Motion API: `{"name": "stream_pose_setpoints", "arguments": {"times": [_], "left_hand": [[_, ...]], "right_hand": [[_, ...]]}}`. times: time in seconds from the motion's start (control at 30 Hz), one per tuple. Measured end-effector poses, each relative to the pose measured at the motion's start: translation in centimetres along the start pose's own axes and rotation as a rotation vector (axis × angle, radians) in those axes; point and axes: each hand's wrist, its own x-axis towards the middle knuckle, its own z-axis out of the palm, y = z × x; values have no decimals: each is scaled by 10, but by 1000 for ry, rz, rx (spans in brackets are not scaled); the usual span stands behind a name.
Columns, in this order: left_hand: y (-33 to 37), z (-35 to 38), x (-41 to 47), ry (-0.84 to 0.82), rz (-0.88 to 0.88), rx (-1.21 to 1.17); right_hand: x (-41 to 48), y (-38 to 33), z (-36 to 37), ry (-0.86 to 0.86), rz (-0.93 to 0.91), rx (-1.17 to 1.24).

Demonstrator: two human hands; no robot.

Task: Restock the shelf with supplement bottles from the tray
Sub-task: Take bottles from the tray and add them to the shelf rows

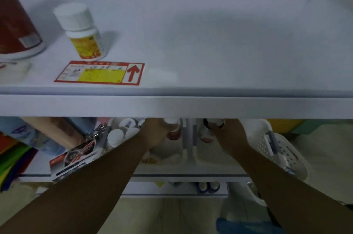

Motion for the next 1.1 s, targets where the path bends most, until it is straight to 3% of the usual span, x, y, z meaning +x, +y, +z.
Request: {"name": "stream_pose_setpoints", "arguments": {"times": [0.1,0.17,0.33,0.5,0.7,0.97,1.1], "left_hand": [[8,-30,-24,32,129,-241],[14,-51,-50,-2,214,-263],[-1,-98,-129,-216,172,-347],[-12,-162,-210,-224,297,-273],[-8,-221,-281,-141,426,-202],[26,-274,-308,-43,514,-128],[76,-321,-304,156,620,-126]], "right_hand": [[-13,-20,-19,74,-93,135],[-28,-41,-25,35,-65,138],[-99,-102,-27,-236,-55,280],[-165,-191,-33,-406,-181,271],[-210,-273,-37,-344,-310,248],[-207,-335,-46,-243,-438,282],[-172,-361,-75,-131,-532,320]]}}
